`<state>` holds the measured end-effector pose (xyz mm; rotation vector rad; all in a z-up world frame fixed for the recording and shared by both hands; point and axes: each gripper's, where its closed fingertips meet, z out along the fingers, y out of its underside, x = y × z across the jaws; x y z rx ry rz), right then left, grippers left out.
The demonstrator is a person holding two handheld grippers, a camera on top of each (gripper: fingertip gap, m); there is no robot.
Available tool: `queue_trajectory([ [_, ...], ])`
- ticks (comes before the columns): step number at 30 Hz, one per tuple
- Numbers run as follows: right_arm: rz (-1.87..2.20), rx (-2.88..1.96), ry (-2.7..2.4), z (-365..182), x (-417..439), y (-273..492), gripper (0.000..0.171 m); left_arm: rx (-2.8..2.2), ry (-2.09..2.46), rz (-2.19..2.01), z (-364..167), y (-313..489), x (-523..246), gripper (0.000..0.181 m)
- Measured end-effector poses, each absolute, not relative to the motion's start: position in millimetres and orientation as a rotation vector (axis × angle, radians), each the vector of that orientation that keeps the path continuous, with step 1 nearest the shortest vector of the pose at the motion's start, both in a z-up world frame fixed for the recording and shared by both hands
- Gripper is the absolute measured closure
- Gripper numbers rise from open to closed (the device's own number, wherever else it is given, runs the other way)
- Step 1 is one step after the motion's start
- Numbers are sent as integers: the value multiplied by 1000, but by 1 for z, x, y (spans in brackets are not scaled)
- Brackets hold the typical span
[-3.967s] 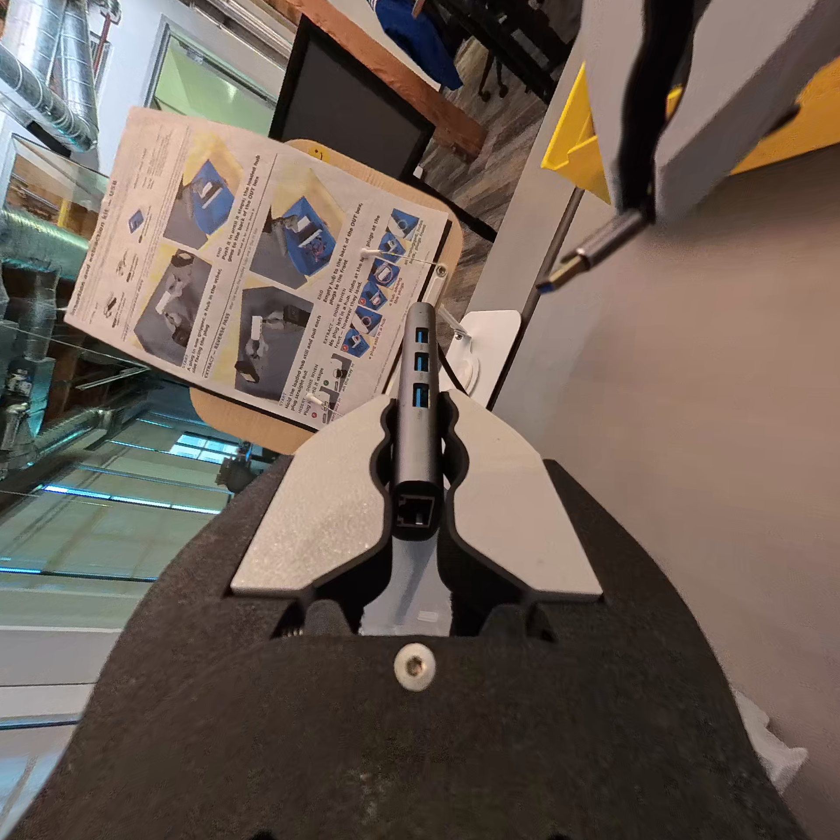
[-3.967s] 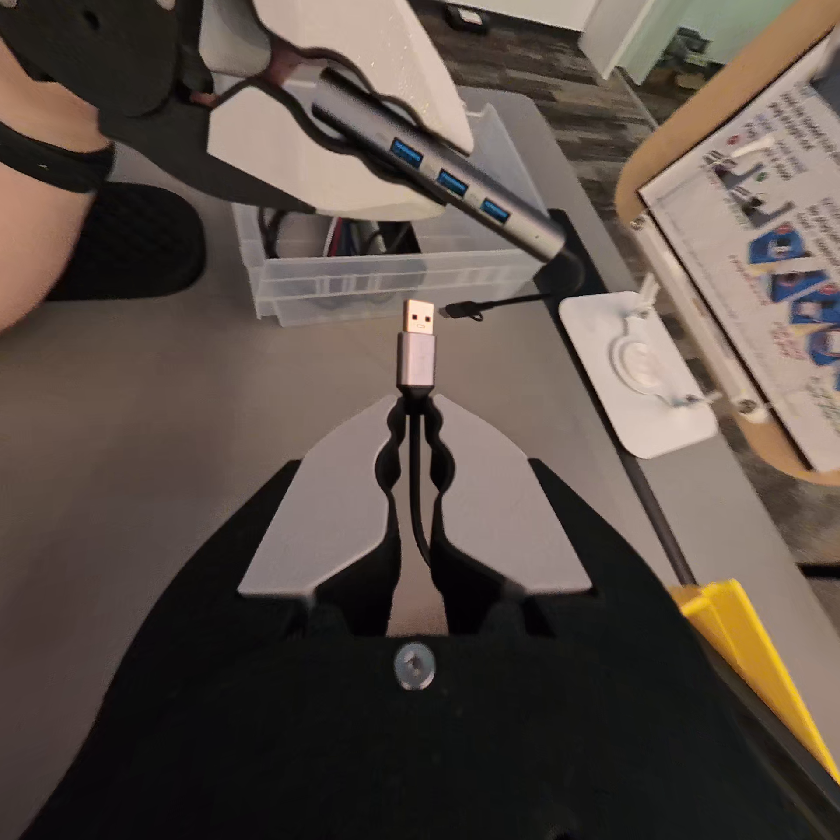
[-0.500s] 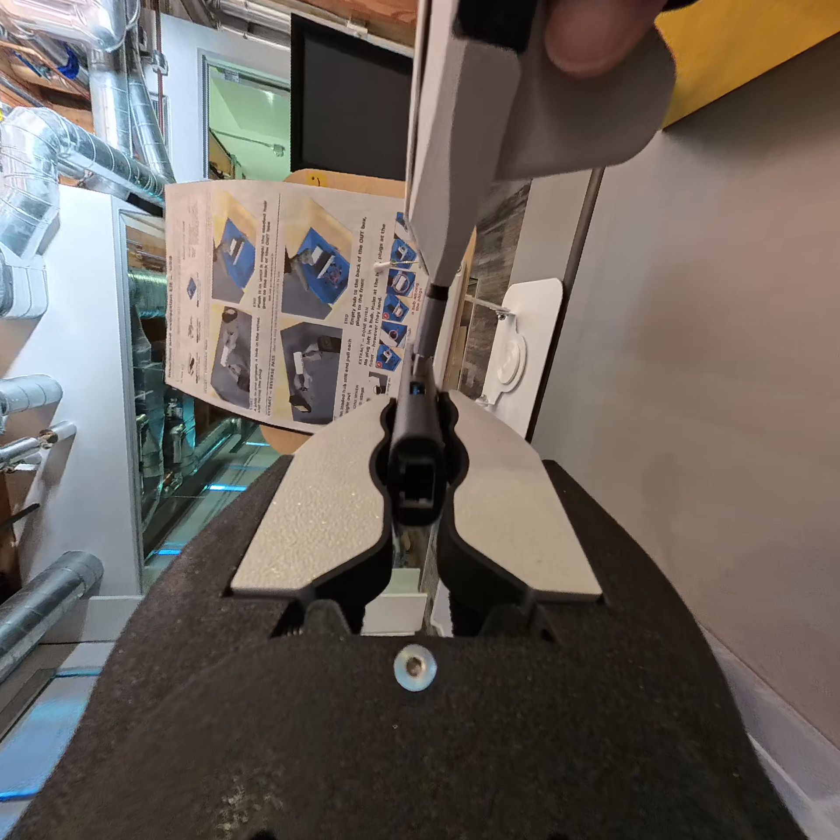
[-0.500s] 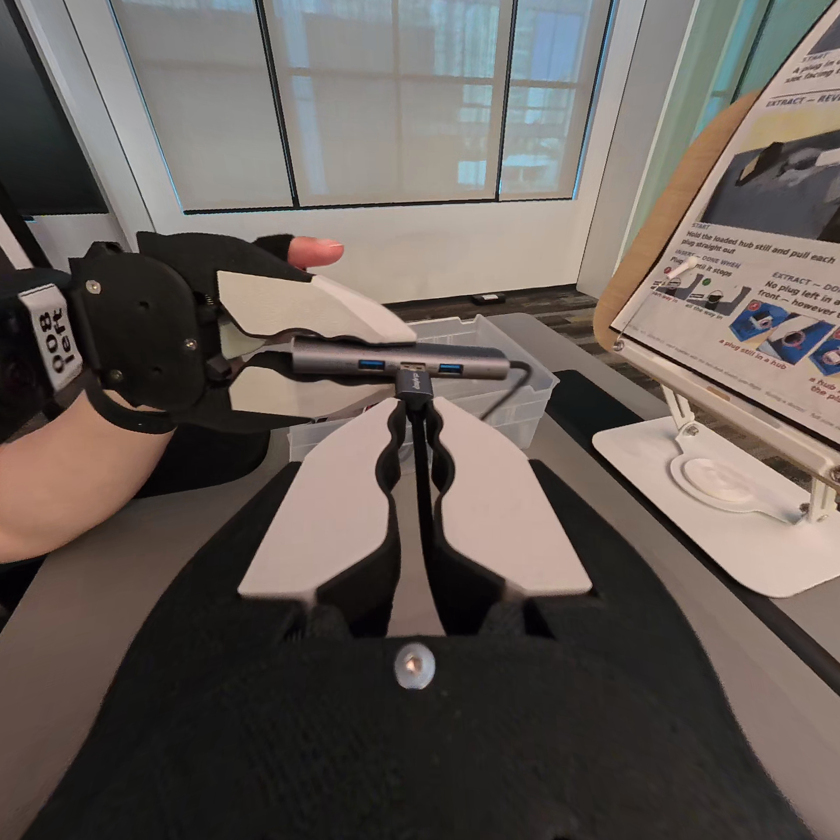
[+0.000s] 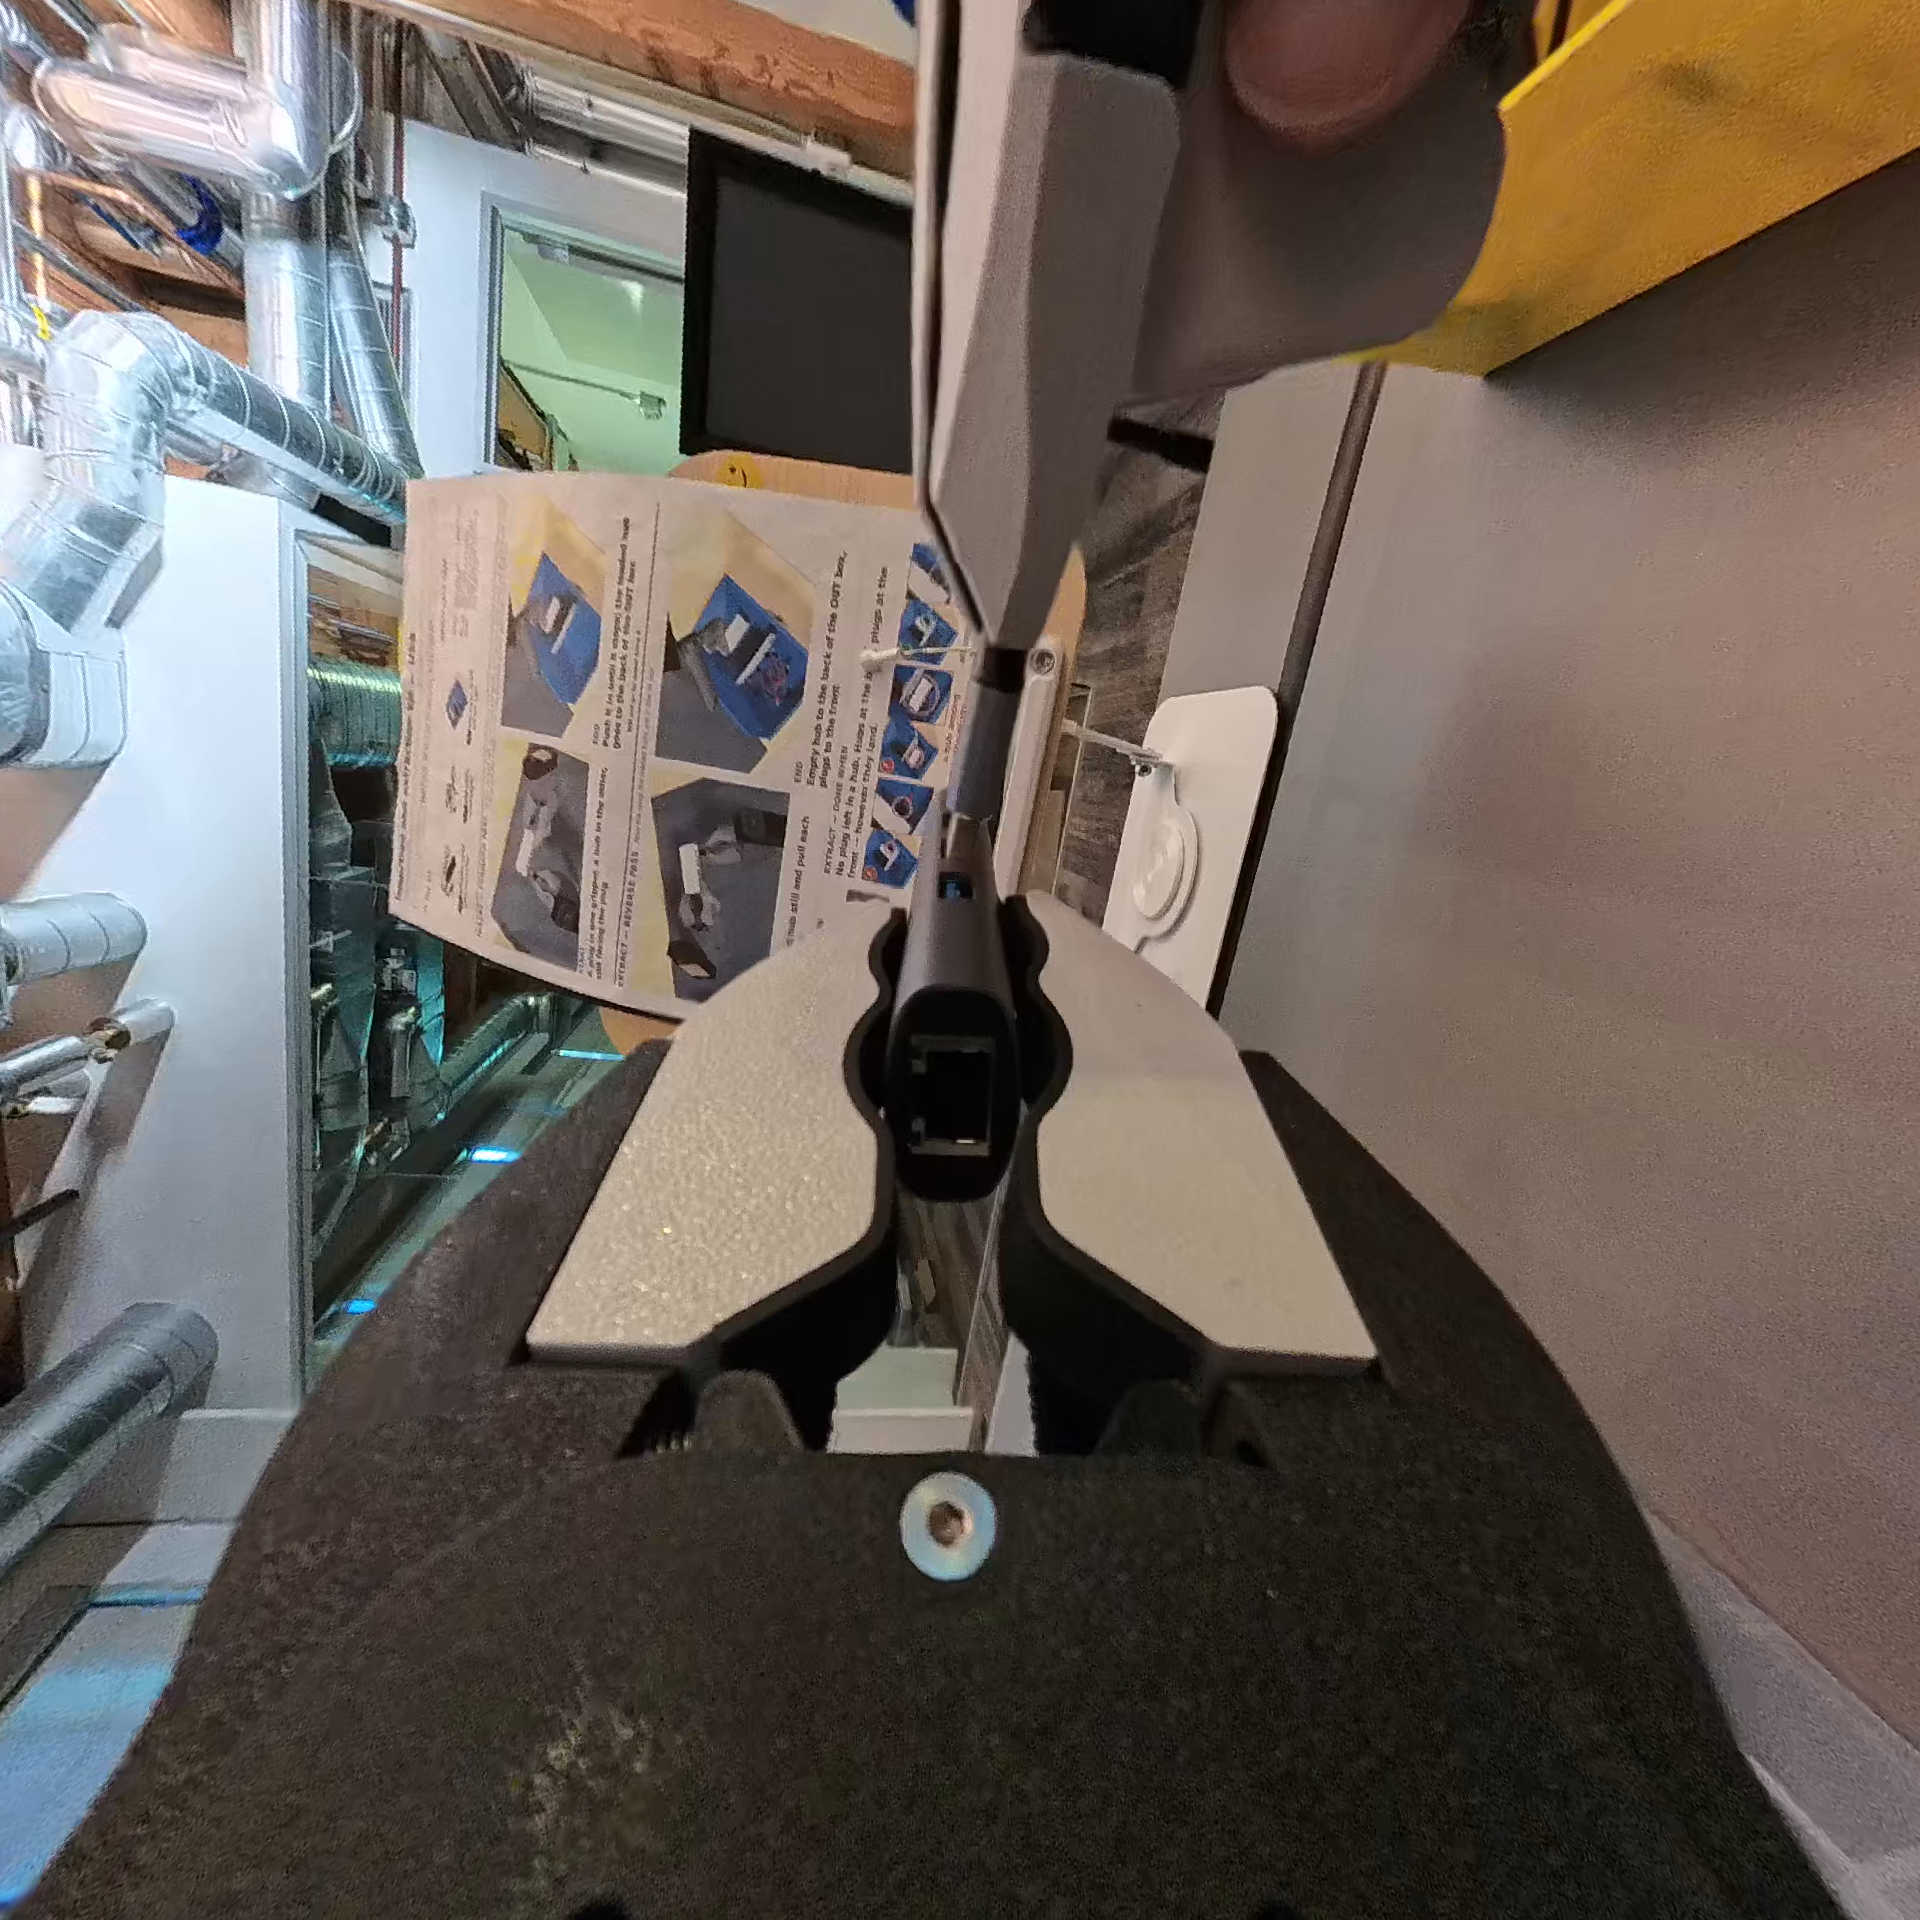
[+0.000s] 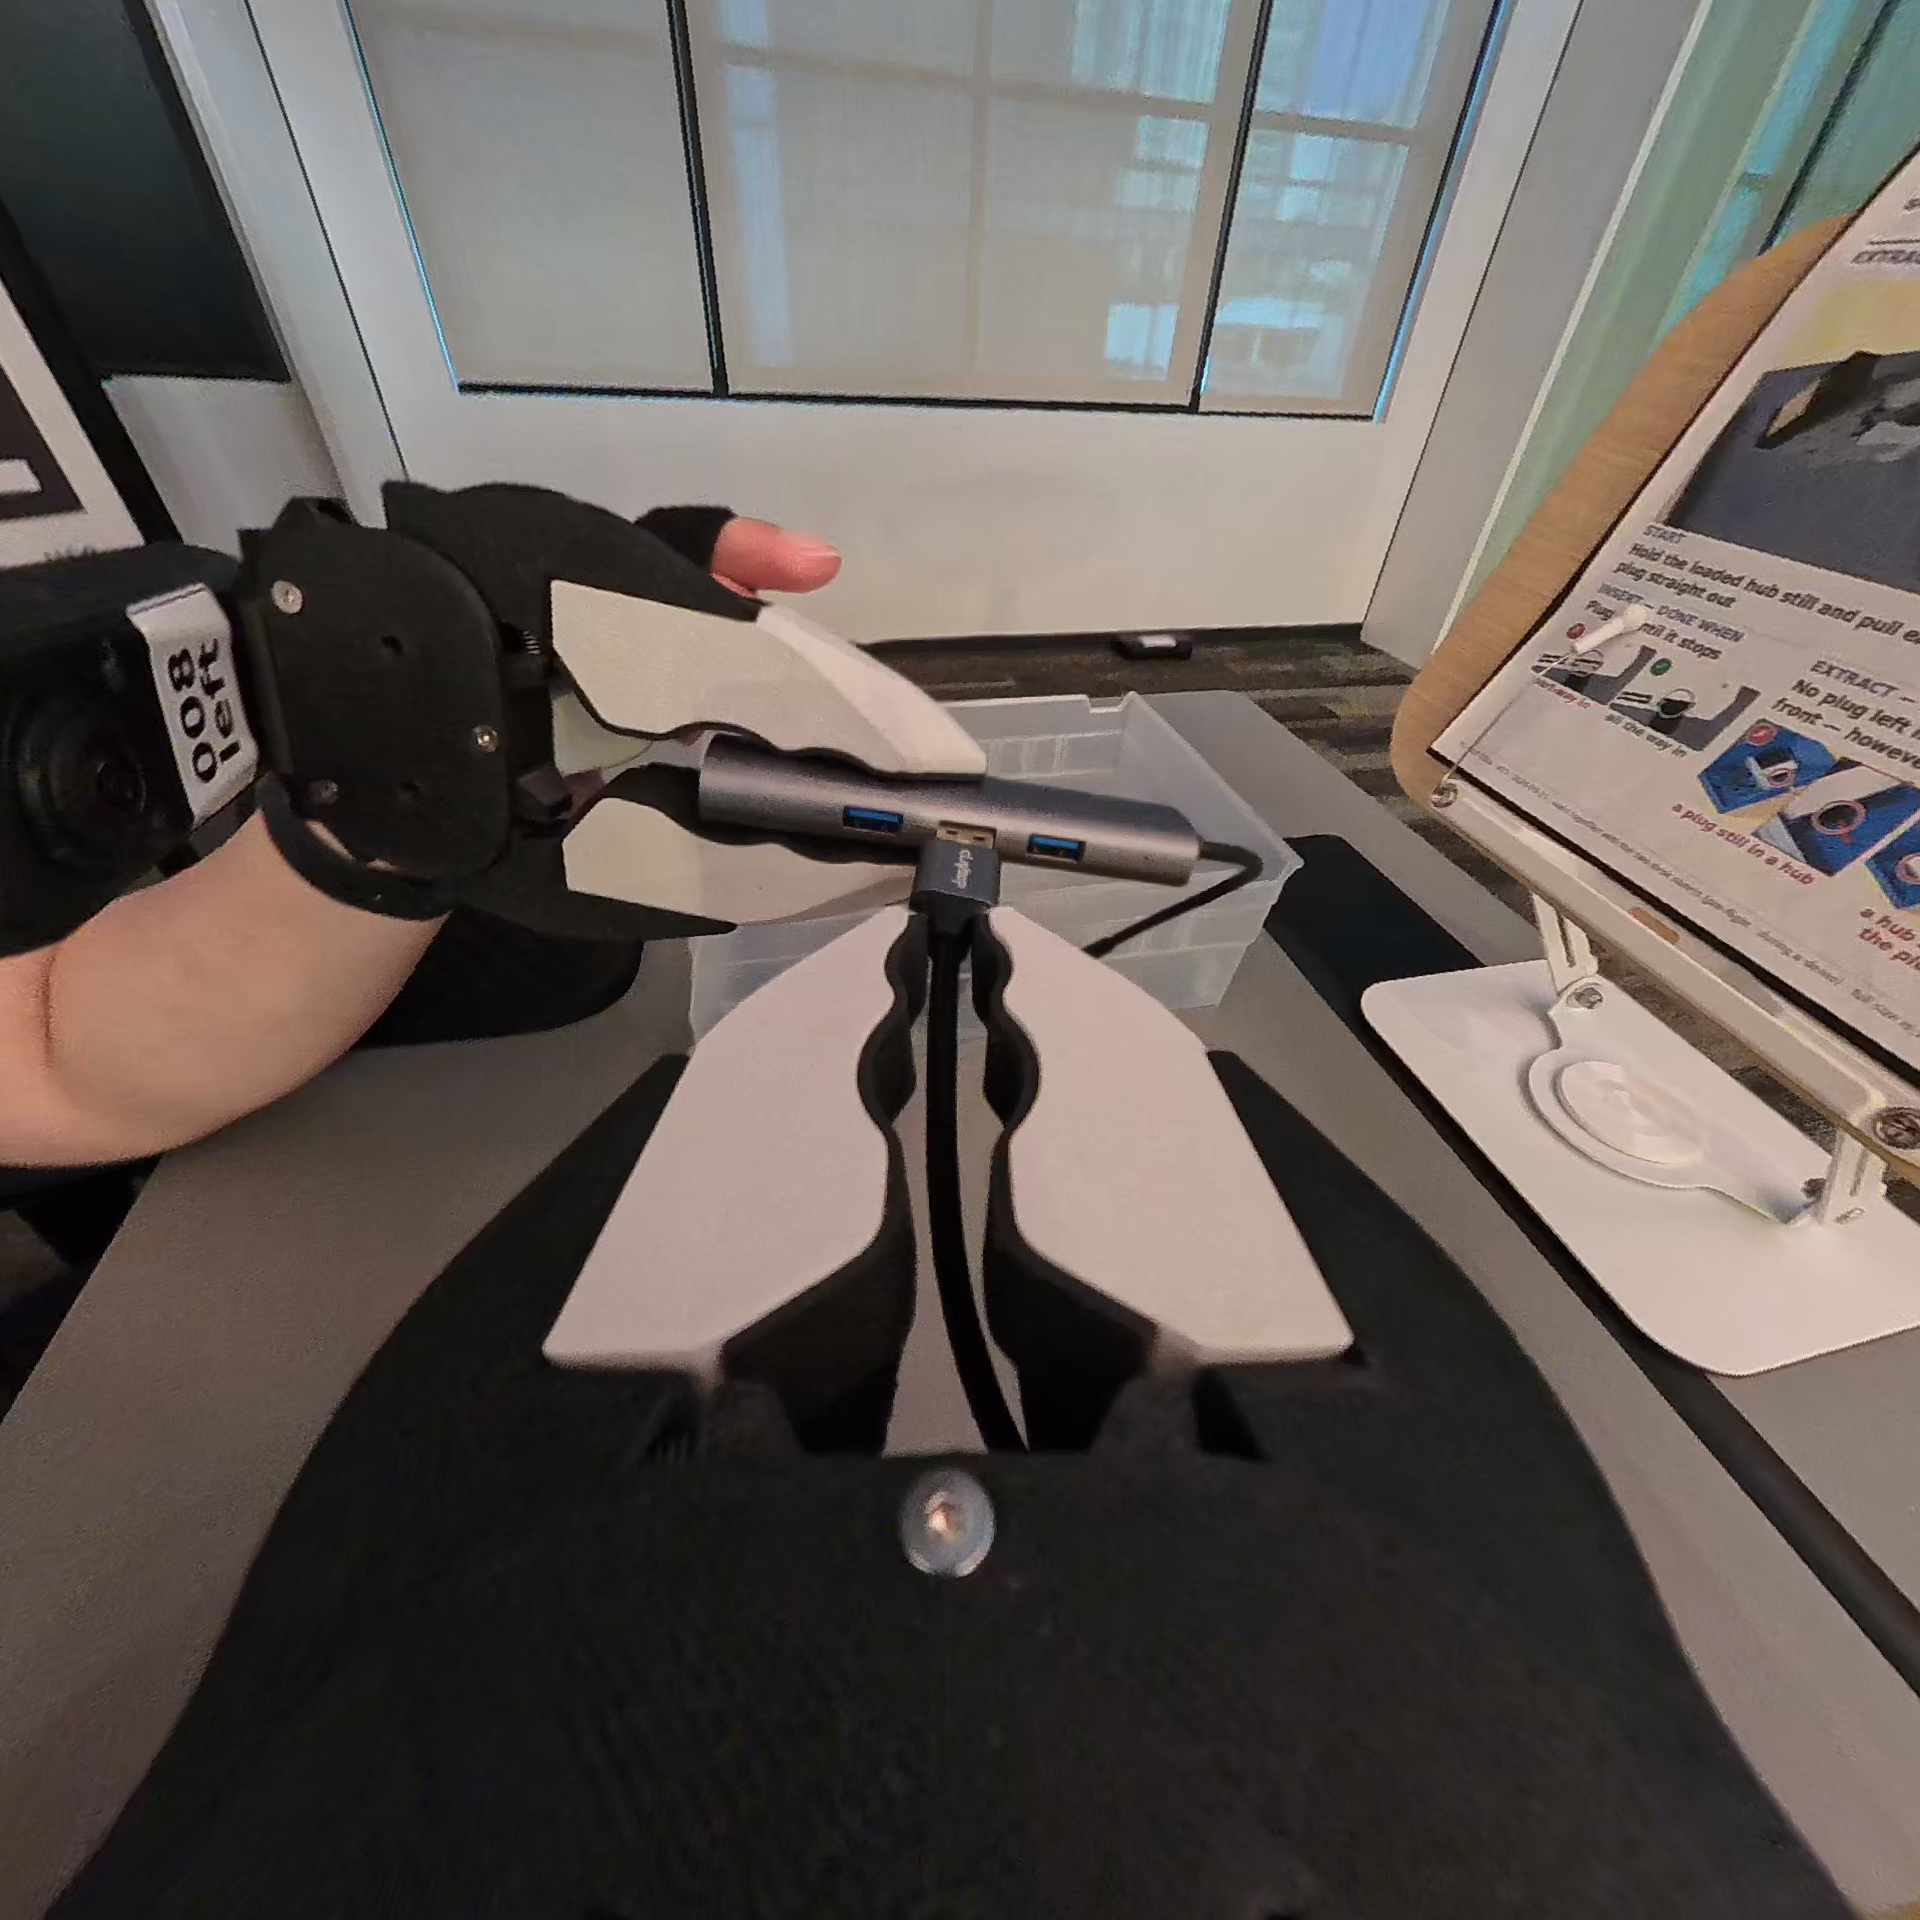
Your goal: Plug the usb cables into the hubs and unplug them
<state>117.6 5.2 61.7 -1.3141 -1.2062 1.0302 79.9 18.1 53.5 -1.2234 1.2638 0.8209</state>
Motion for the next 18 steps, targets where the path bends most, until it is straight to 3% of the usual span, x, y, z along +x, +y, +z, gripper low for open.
queue_trajectory([
  [18,1060,-1411,-1262,91,143,-25,163,-1083,1235,499,77,-15,113,164],
])
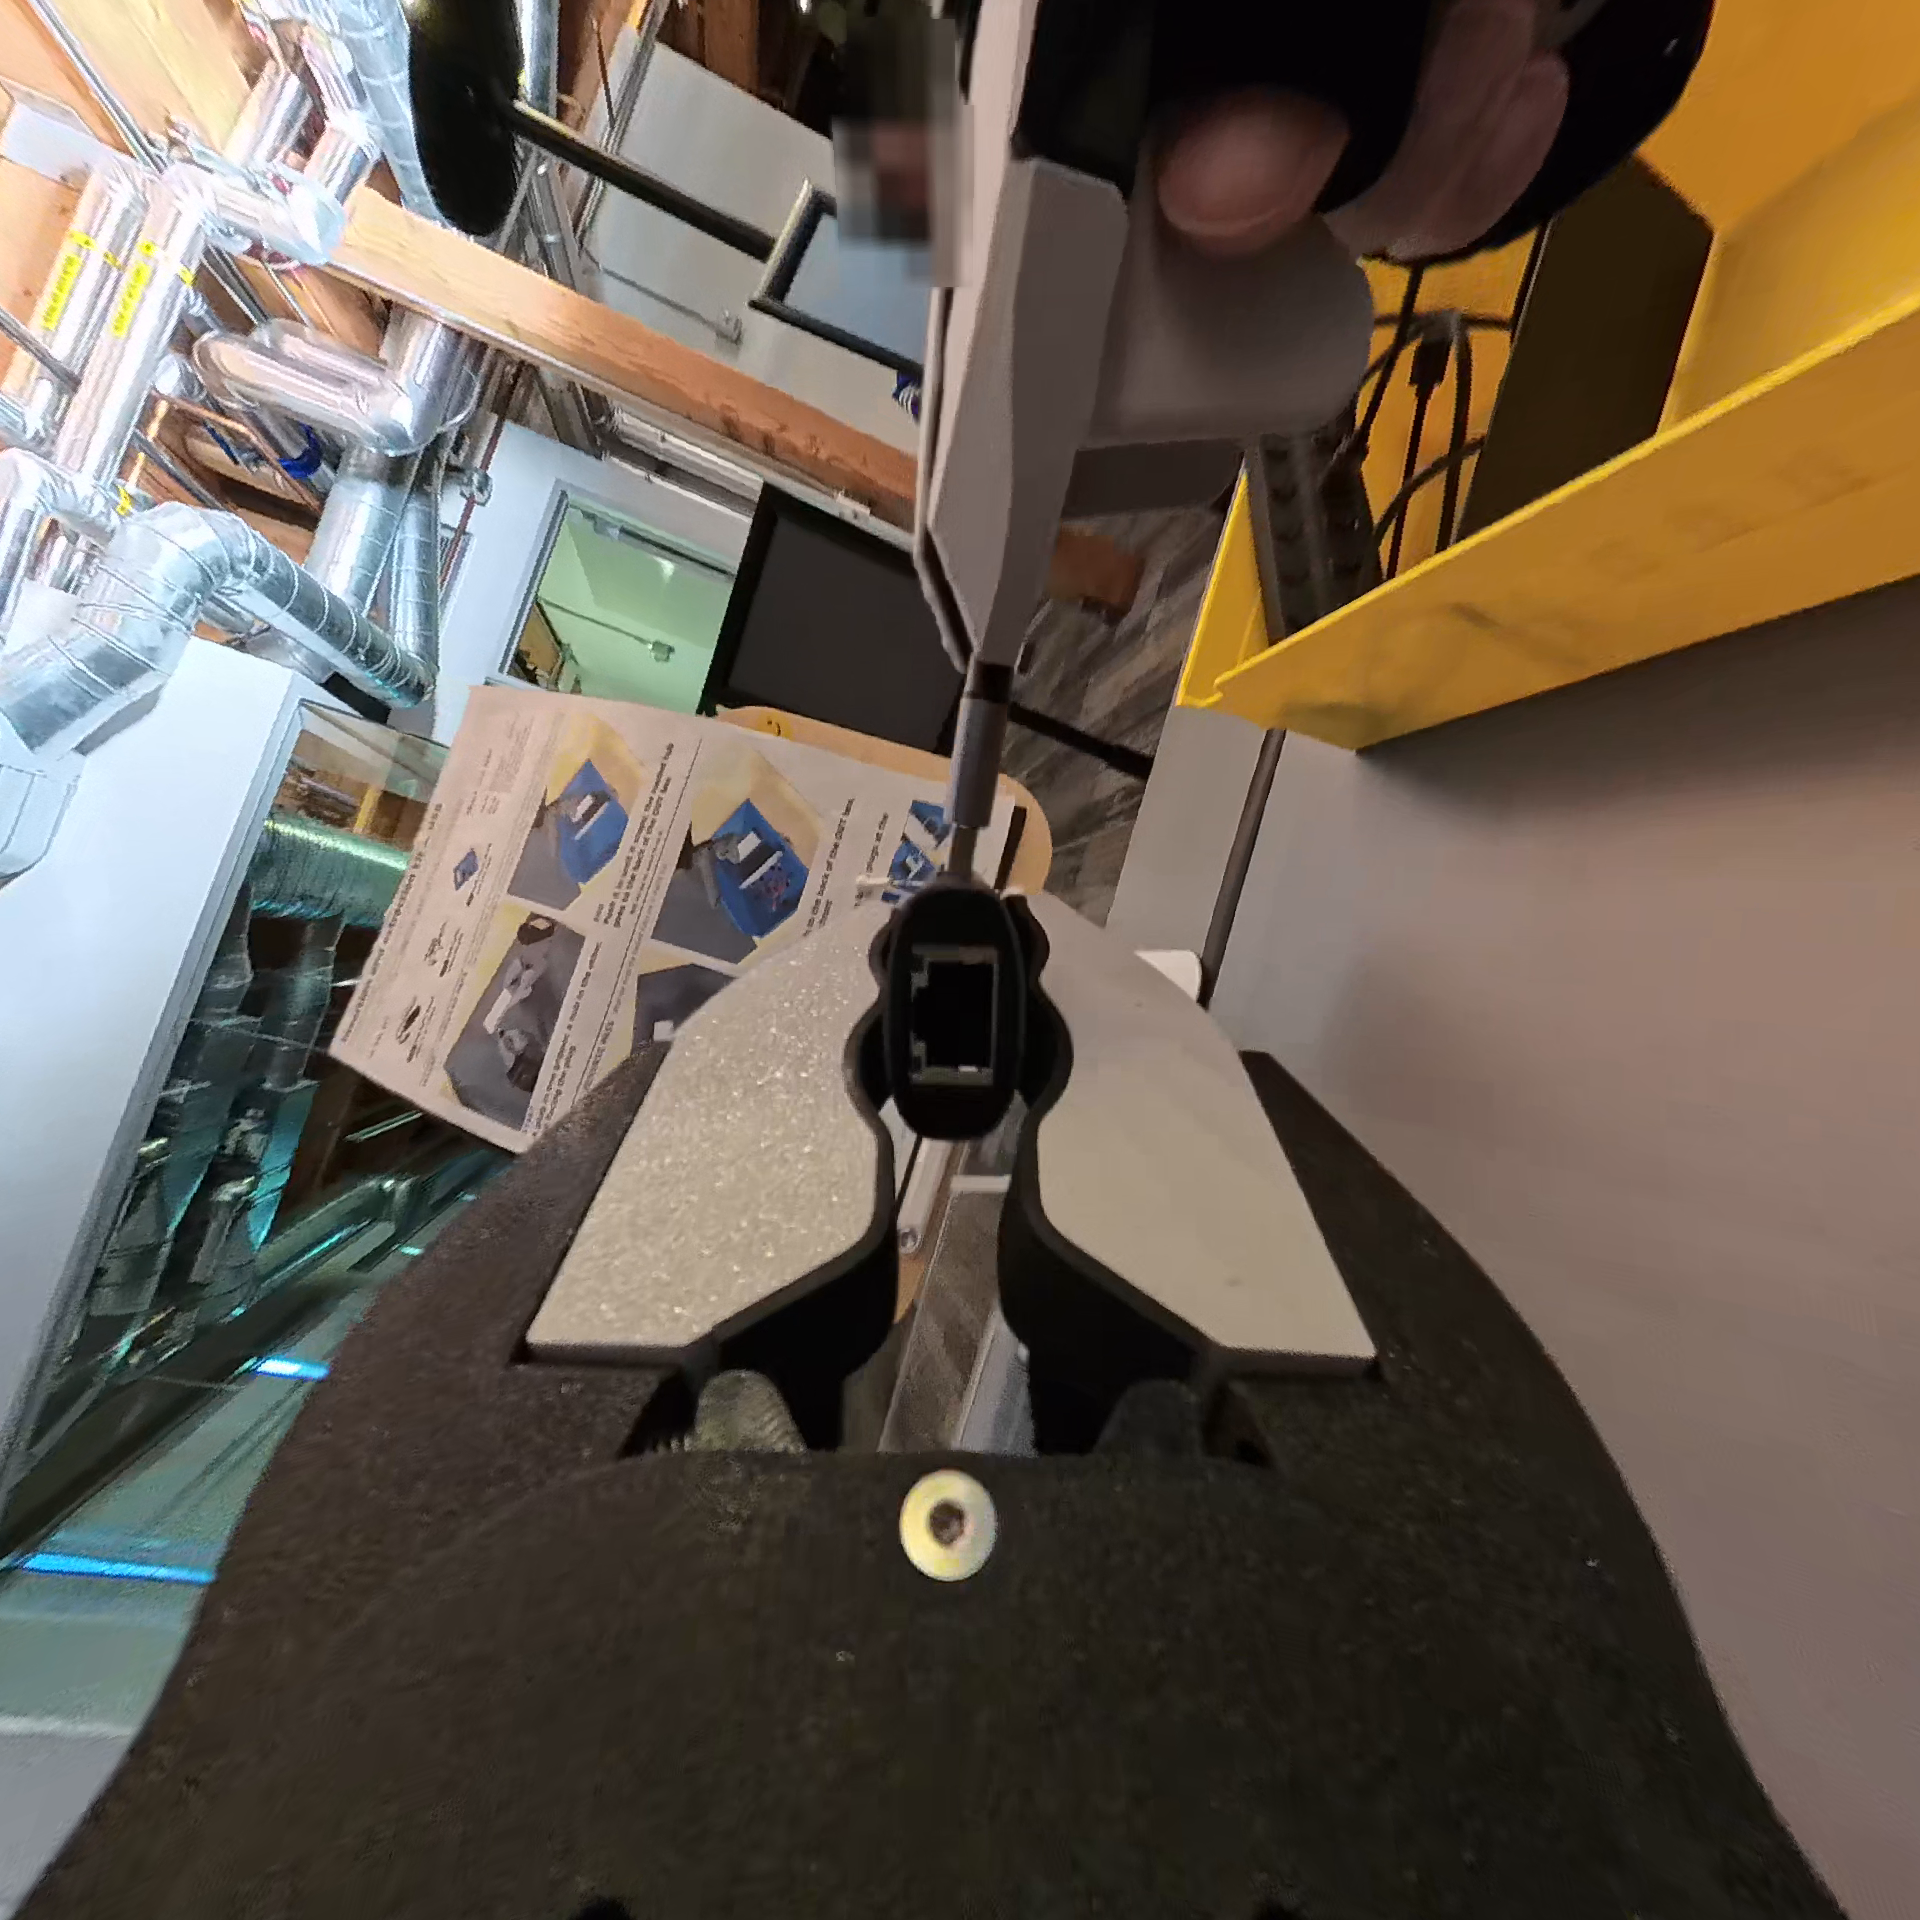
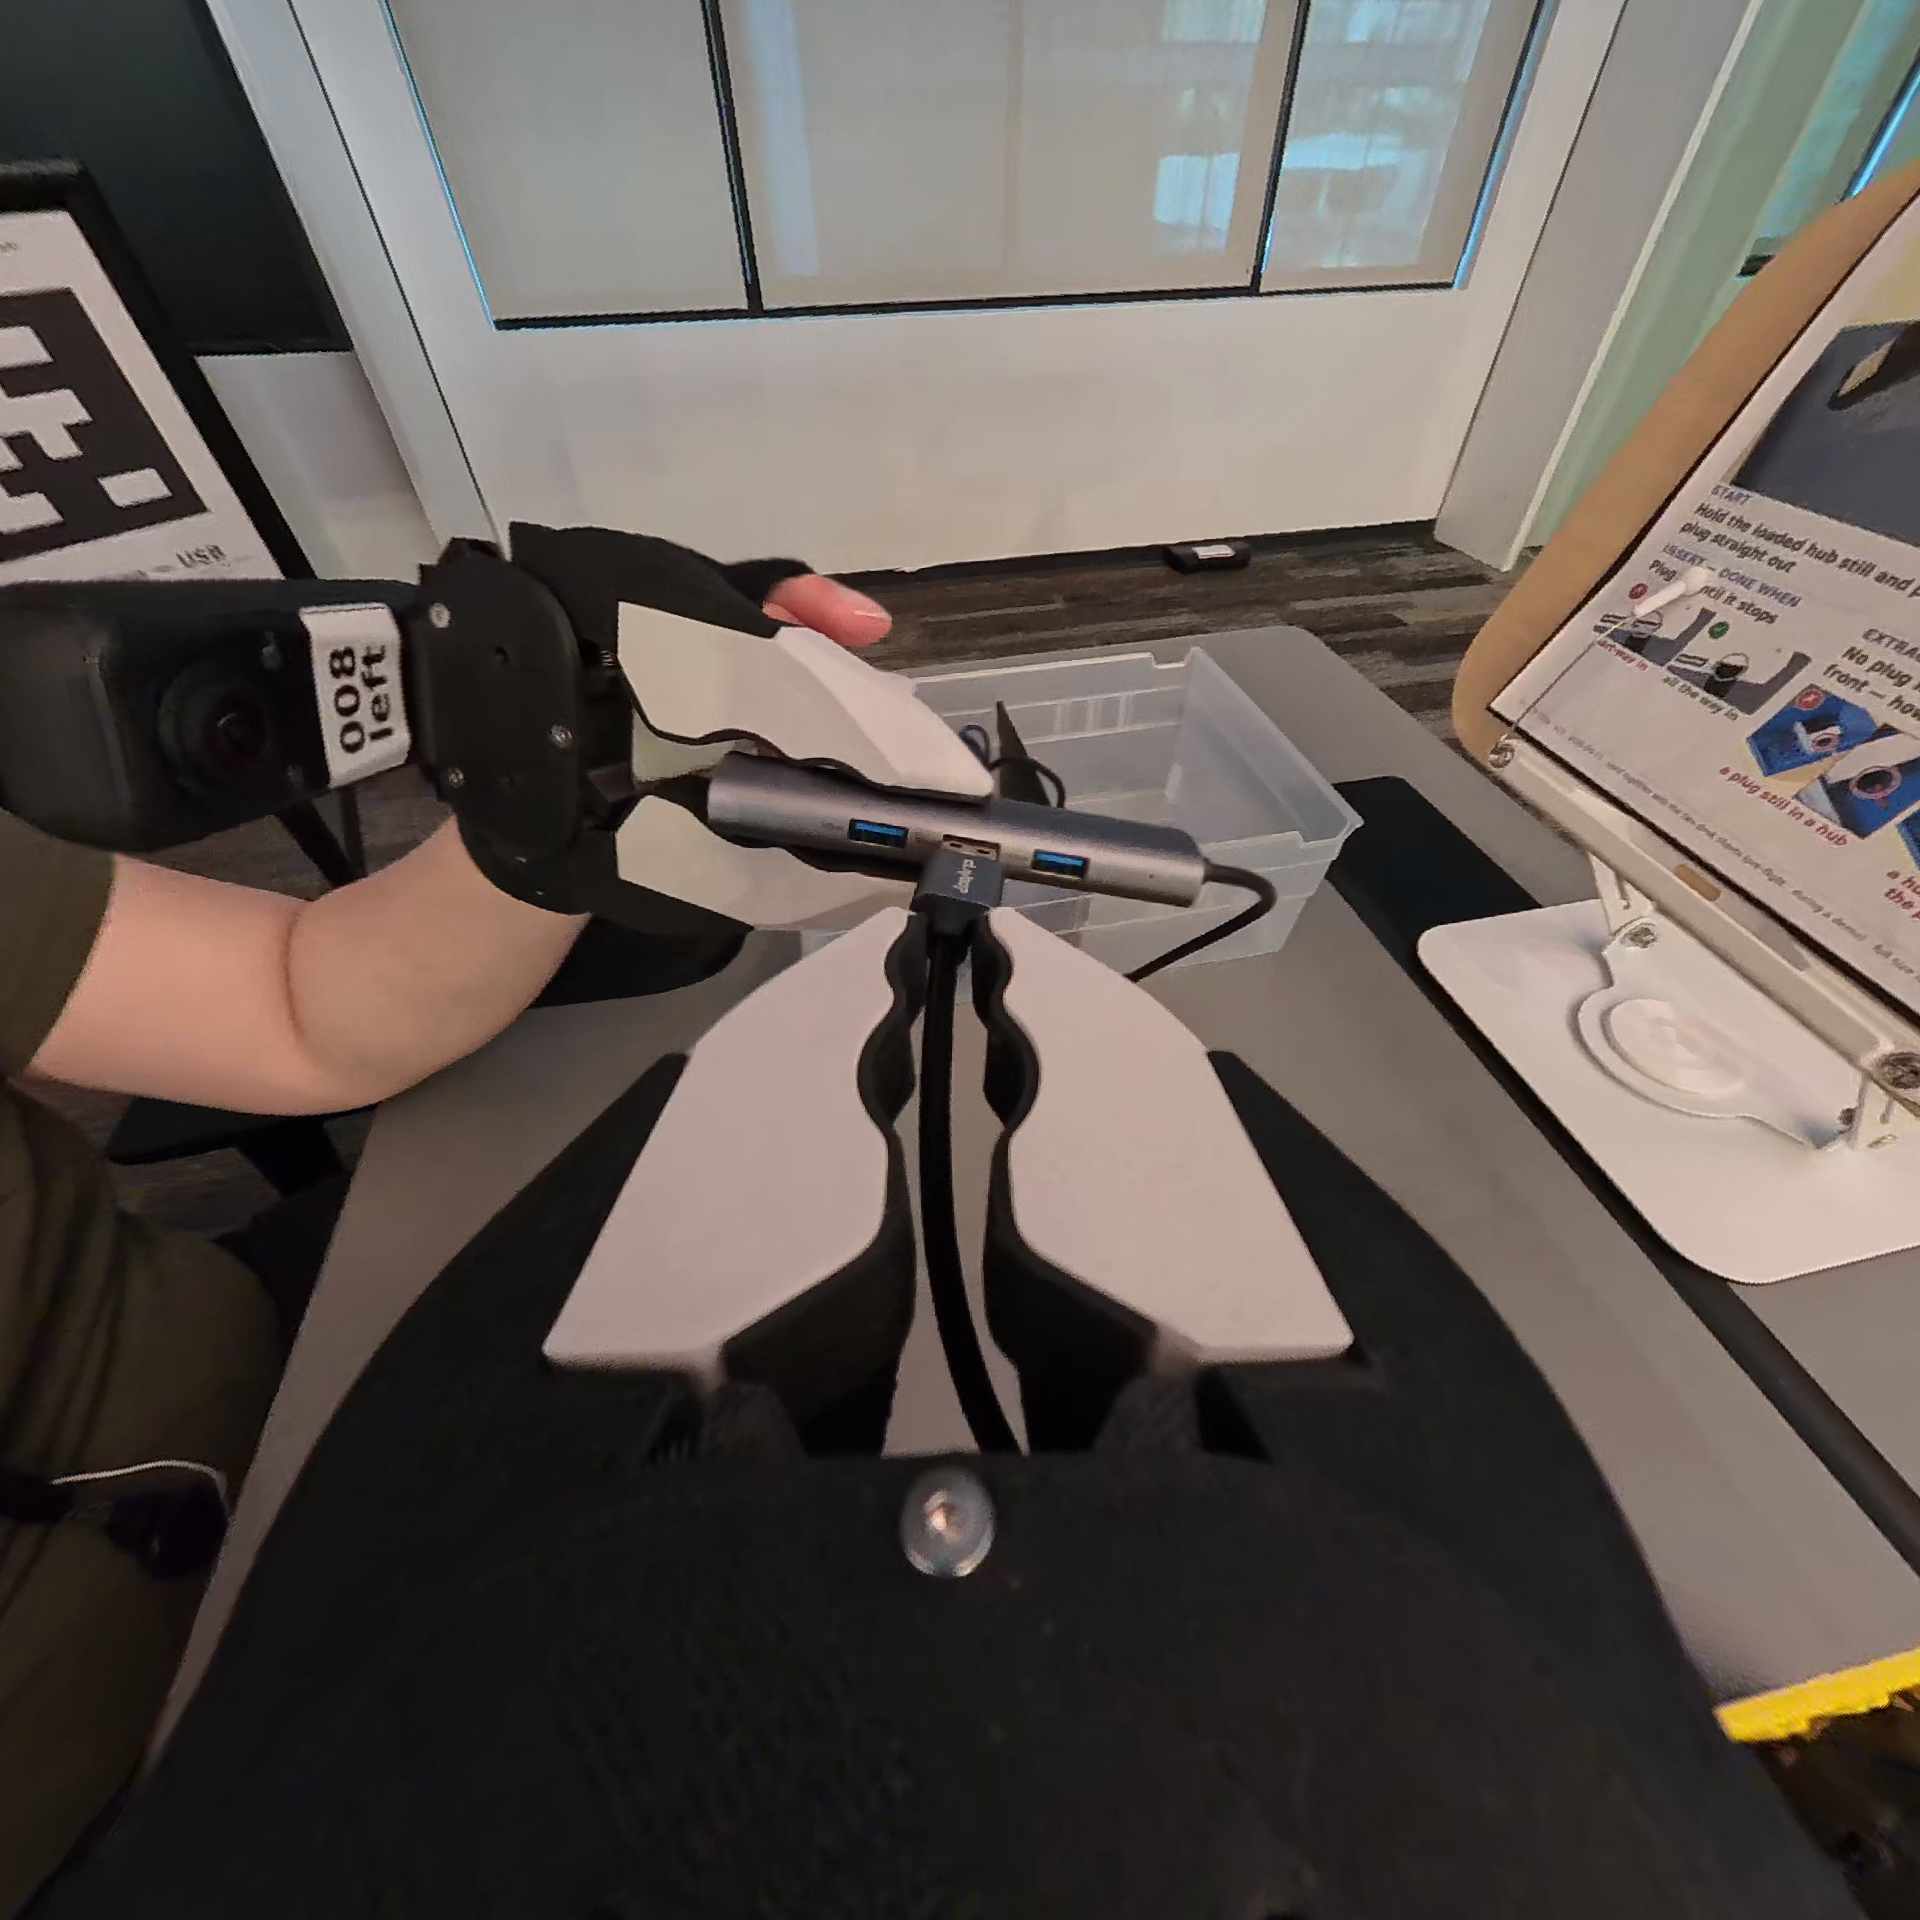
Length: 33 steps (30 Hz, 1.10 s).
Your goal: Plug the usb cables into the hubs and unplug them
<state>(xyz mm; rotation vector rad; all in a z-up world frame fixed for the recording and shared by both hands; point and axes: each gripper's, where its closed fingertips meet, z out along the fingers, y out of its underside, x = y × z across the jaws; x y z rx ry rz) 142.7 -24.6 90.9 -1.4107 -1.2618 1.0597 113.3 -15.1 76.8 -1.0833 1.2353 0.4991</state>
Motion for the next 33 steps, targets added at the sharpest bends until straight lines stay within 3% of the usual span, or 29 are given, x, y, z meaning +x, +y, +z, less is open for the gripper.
queue_trajectory([
  [9,1028,-1425,-1293,100,151,-38,163,-1029,1222,384,85,-27,124,164],
  [21,1366,-1292,-1364,123,154,-82,163,-719,1181,27,124,-90,142,164],
  [33,1661,-1289,-1339,123,143,-90,163,-755,1210,-206,130,-106,136,164],
])
